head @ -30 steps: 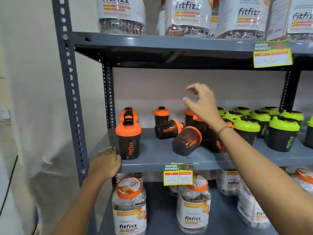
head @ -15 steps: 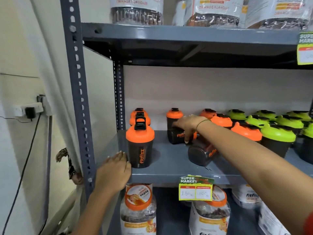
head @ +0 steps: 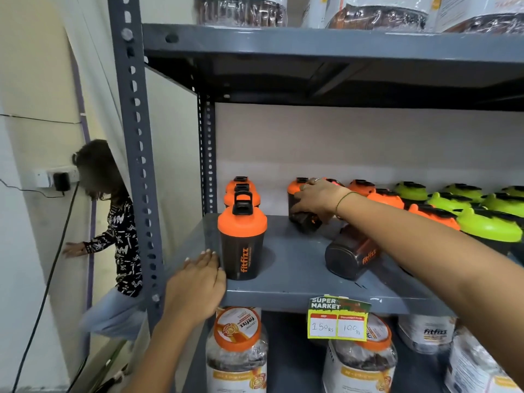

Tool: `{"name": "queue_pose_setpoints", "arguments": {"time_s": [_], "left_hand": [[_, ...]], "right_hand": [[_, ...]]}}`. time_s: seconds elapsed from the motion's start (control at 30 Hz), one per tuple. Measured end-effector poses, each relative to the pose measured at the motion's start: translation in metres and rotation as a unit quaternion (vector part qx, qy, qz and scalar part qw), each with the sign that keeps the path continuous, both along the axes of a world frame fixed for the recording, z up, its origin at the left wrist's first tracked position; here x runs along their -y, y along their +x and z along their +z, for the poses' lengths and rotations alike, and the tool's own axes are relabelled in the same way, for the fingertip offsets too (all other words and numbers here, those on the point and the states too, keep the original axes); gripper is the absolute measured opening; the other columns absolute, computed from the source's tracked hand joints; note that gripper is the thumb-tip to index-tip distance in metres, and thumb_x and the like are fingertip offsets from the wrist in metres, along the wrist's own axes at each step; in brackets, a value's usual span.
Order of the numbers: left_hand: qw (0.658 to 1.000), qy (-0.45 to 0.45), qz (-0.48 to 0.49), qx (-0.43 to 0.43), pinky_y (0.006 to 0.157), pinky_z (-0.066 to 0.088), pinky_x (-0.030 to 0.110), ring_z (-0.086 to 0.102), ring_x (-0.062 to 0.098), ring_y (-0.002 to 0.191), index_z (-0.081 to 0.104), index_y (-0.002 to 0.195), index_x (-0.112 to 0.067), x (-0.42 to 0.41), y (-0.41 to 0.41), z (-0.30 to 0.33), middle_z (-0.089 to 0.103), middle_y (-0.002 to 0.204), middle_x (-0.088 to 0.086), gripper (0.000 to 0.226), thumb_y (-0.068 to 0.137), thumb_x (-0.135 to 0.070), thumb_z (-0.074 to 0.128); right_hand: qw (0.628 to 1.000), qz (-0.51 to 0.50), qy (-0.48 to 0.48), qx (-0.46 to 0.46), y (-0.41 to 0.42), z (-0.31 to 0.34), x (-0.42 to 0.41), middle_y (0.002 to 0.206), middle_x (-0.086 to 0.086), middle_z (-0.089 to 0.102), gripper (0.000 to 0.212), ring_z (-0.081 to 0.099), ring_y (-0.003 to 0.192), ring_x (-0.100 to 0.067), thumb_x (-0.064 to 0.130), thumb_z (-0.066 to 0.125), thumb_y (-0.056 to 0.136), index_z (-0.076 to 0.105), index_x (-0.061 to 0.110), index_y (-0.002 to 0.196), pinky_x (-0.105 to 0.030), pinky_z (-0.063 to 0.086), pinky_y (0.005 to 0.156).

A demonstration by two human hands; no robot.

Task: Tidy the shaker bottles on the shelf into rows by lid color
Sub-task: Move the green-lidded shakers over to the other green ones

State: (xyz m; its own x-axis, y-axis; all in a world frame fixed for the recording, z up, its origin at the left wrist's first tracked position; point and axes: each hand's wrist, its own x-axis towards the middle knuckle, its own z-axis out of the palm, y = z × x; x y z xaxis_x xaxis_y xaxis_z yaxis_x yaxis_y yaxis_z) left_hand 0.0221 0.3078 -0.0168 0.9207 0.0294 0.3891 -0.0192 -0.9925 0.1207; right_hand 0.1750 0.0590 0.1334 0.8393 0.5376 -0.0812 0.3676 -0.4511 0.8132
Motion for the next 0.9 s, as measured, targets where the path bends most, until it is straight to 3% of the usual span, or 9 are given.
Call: {"name": "queue_pose_setpoints", "arguments": {"time_s": [0.23, 0.57, 0.77, 0.83, 0.9], "left_hand": [[1.0, -0.004, -0.003, 0.004, 0.12, 0.017, 0.034, 0.03, 0.017, 0.144, 0.031, 0.15, -0.013, -0.001, -0.001, -0.001, 0.03, 0.158, 0.006, 0.053, 0.102, -0.033, 0.02], [1.0, -0.006, 0.004, 0.002, 0.119, 0.021, 0.035, 0.032, 0.017, 0.143, 0.032, 0.149, -0.015, 0.0, -0.001, -0.001, 0.032, 0.157, 0.005, 0.053, 0.102, -0.035, 0.02], [1.0, -0.003, 0.004, -0.004, 0.12, 0.02, 0.036, 0.032, 0.017, 0.143, 0.031, 0.15, -0.015, 0.0, -0.001, 0.0, 0.031, 0.157, 0.006, 0.053, 0.101, -0.035, 0.019], [1.0, 0.002, 0.003, -0.007, 0.12, 0.02, 0.036, 0.031, 0.018, 0.143, 0.031, 0.15, -0.014, 0.0, -0.001, 0.0, 0.031, 0.157, 0.007, 0.054, 0.102, -0.035, 0.019], [1.0, 0.004, 0.002, -0.01, 0.119, 0.019, 0.036, 0.031, 0.018, 0.143, 0.031, 0.15, -0.013, 0.0, -0.001, 0.0, 0.031, 0.157, 0.008, 0.053, 0.102, -0.035, 0.02]], "right_hand": [[0.985, 0.051, -0.159, 0.048, -0.014, -0.021, -0.022, 0.139, -0.001, 0.054, 0.038, 0.046, 0.132, -0.029, 0.022, 0.059, 0.096, 0.057, 0.033, 0.133, -0.041, 0.037, 0.104], [0.967, 0.08, -0.225, 0.088, -0.026, -0.044, -0.031, 0.144, -0.002, 0.053, 0.036, 0.042, 0.136, -0.028, 0.015, 0.043, 0.104, 0.059, 0.021, 0.136, -0.042, 0.024, 0.117], [0.976, 0.102, -0.16, 0.102, -0.035, -0.037, -0.019, 0.151, -0.005, 0.041, 0.052, 0.027, 0.145, -0.029, 0.018, 0.053, 0.098, 0.04, 0.026, 0.148, -0.05, 0.016, 0.12], [0.98, 0.123, -0.094, 0.123, -0.043, -0.027, -0.011, 0.148, -0.007, 0.041, 0.063, 0.032, 0.143, -0.031, 0.023, 0.06, 0.089, 0.037, 0.026, 0.148, -0.05, 0.021, 0.117], [0.982, 0.122, 0.003, 0.141, -0.053, -0.013, -0.001, 0.138, -0.006, 0.049, 0.06, 0.042, 0.133, -0.031, 0.024, 0.057, 0.083, 0.043, 0.024, 0.141, -0.046, 0.031, 0.108]]}}
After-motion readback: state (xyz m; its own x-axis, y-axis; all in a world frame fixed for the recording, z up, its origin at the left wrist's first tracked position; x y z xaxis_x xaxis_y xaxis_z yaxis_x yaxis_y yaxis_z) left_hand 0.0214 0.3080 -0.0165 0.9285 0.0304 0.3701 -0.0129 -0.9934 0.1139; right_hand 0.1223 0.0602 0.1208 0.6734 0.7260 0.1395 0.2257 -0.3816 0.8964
